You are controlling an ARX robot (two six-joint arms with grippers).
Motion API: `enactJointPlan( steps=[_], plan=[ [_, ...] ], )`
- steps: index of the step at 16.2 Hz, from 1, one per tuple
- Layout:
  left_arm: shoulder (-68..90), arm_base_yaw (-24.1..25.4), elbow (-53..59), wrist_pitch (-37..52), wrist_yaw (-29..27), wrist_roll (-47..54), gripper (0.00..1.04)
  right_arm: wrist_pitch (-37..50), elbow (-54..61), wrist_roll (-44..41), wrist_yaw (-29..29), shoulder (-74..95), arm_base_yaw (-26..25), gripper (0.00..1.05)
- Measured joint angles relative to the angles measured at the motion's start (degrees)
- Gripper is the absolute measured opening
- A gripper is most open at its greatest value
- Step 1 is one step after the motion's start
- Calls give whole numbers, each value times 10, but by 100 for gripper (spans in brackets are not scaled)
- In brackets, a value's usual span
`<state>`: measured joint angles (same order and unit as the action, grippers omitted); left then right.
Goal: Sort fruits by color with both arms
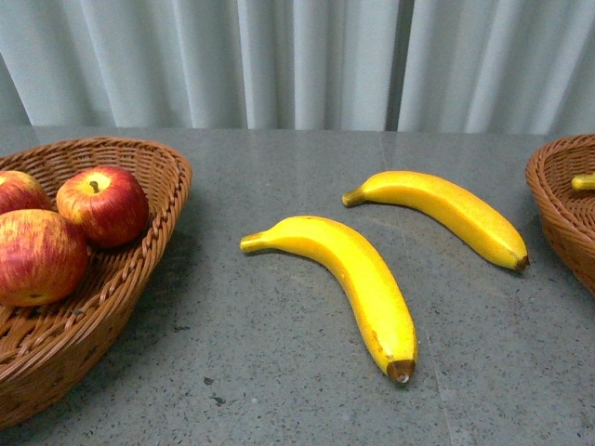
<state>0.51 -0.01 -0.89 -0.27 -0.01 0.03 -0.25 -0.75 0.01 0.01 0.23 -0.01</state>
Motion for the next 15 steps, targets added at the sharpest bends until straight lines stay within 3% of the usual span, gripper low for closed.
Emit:
enactJointPlan(
  steps=[3, 9, 15],
  plan=[
    [0, 0, 0, 0, 0, 0, 98, 34, -16, 50, -63, 52, -14, 98],
    [0, 0, 0, 0, 0, 0, 98, 249, -242, 59, -89, 402, 76, 98],
    [0, 0, 0, 0, 0, 0, 98, 204, -517, 25, -68, 717, 190, 98]
  ],
)
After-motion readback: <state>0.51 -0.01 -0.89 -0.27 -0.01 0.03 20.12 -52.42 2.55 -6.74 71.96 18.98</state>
